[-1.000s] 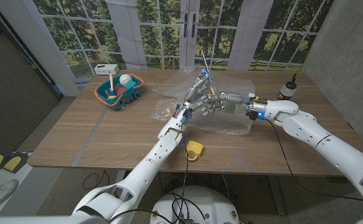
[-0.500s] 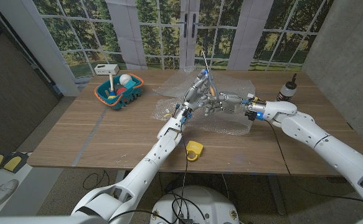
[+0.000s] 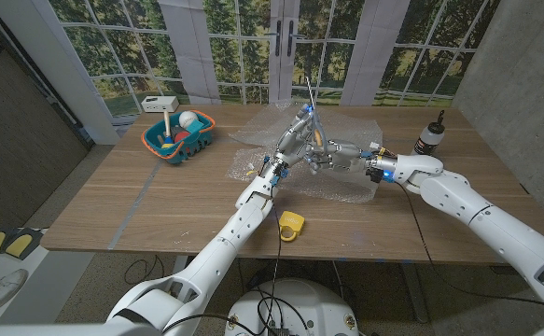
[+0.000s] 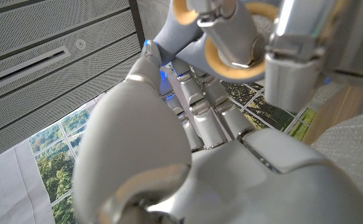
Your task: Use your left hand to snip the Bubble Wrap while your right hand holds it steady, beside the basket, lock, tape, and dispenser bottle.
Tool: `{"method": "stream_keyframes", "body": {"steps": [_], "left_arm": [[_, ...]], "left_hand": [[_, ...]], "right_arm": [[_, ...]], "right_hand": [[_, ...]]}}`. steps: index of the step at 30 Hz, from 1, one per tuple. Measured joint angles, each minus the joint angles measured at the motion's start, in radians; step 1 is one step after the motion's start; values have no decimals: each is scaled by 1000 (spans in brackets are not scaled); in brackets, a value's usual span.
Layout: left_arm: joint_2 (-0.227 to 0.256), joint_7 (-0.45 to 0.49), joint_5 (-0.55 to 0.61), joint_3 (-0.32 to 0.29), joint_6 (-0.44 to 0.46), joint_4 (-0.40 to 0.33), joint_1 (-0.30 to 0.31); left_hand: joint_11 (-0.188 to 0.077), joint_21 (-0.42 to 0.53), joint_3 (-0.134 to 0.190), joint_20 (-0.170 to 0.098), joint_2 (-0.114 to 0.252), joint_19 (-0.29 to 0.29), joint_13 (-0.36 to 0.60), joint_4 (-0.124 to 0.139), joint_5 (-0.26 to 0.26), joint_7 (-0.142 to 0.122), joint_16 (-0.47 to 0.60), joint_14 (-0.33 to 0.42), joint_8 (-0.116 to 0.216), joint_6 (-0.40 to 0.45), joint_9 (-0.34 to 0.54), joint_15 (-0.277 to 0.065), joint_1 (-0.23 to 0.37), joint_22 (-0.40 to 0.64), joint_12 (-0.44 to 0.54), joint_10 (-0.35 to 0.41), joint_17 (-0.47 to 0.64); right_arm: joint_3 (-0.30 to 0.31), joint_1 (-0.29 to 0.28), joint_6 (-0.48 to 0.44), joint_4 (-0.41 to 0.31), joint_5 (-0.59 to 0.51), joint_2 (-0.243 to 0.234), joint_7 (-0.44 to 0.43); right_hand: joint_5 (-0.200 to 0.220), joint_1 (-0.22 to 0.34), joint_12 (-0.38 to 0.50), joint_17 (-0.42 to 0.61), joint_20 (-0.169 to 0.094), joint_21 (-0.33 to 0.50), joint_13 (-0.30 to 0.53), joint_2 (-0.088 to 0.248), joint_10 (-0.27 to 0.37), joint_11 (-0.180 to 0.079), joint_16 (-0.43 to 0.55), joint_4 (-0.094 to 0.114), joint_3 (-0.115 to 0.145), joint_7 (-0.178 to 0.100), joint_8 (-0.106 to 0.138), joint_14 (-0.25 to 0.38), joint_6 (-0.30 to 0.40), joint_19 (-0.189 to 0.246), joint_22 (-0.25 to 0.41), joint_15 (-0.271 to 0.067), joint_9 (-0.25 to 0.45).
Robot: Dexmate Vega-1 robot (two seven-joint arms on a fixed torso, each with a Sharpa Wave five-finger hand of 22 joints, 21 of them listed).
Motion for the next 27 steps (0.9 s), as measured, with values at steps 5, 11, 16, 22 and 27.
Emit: {"method": "stream_keyframes", "body": {"steps": [5,11,16,22,27], "left_arm": [[1,0,0,0,2,1,0],[1,0,-2,0,3,1,0],[2,0,-3,-1,3,-1,4],[2,4,-4,-1,3,-7,8],[2,7,-5,-1,3,-12,12]], "left_hand": [[0,2,-3,0,9,0,0,0,-6,0,2,-2,0,0,0,-2,9,0,0,0,0],[0,7,-3,0,9,0,5,0,-7,0,5,-2,0,0,0,-2,9,0,-7,0,-1],[0,11,-3,-2,9,-2,5,0,-3,0,5,-2,0,0,0,-2,9,0,-8,0,-2],[0,11,-3,4,9,-7,5,0,-2,0,5,-2,0,0,0,-2,9,0,-8,0,-2],[0,14,-3,4,9,-7,5,0,-2,0,3,-2,0,0,0,-2,9,0,-8,0,-1]], "right_arm": [[0,-2,-6,0,3,0,-5],[2,-6,-11,-10,3,-2,-10],[4,-13,-19,-23,3,-6,-34],[6,-19,-21,-41,-3,-15,-52],[8,-23,-17,-56,-15,-23,-71]], "right_hand": [[-5,2,116,178,16,105,0,-2,1,1,79,3,-8,5,89,14,22,-51,85,-1,80],[-6,5,168,238,21,198,1,-5,1,1,180,6,-22,1,92,15,26,-63,144,-2,80],[-6,-10,285,245,21,270,1,-25,15,15,286,11,-34,-8,108,40,34,-63,186,-6,80],[-5,-34,362,242,21,299,3,-49,24,24,327,19,-50,-22,134,30,30,-63,188,-4,80],[0,-32,459,237,20,303,279,-53,24,24,335,16,-53,-27,173,14,14,-71,179,-2,80]]}}
